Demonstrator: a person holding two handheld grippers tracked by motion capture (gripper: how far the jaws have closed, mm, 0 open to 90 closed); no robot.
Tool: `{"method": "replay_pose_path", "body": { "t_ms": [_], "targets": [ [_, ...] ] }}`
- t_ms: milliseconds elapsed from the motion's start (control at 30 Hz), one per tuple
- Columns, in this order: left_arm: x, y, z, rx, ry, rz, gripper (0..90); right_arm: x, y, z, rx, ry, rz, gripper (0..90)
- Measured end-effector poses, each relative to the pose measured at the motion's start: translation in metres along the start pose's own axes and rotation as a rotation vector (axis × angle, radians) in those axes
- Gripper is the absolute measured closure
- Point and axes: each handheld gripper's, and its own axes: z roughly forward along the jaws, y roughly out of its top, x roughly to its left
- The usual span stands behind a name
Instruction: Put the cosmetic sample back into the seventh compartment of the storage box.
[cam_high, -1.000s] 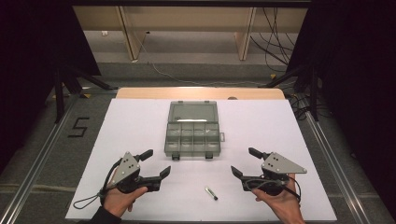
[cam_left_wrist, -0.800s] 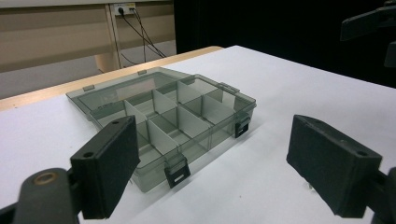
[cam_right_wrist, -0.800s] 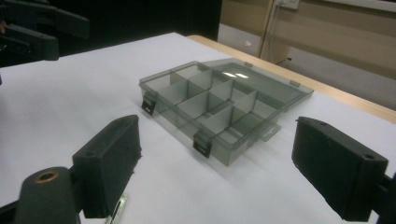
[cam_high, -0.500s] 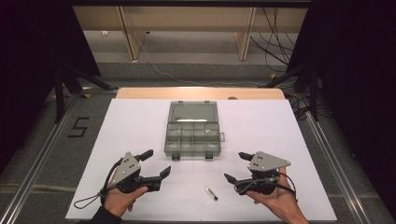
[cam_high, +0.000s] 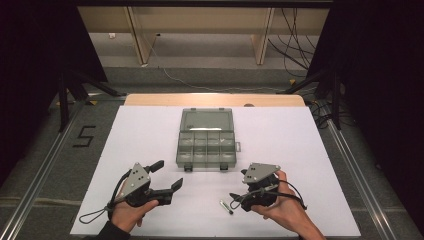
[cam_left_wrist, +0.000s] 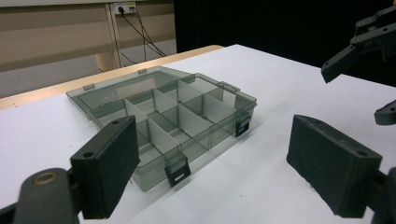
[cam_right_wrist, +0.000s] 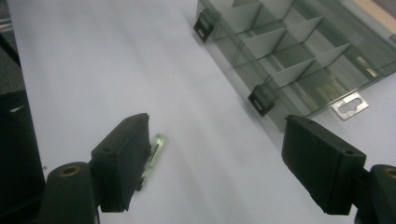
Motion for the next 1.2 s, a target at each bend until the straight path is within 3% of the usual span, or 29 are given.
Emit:
{"method": "replay_pose_path", "body": {
  "t_ms": [233,400,633,1200],
  "targets": [
    [0.000,0.000,0.000,-0.001,-0.001,0.001,15.9,0.002,0.008,0.010,0.091,0.035,-0.005,25.9],
    [0.000,0.000,0.000,-0.002,-0.002,0.003,15.9,0.007,0.016,0.025,0.171,0.094,-0.052,27.1],
    [0.000,0.000,0.000,-0.002,-0.002,0.005,15.9,0.013,0.023,0.037,0.241,0.126,-0.085,28.8],
    [0.000,0.001,-0.001,-0.004,-0.003,0.005,15.9,0.018,0.020,0.059,0.365,0.190,-0.073,37.7]
  ]
}}
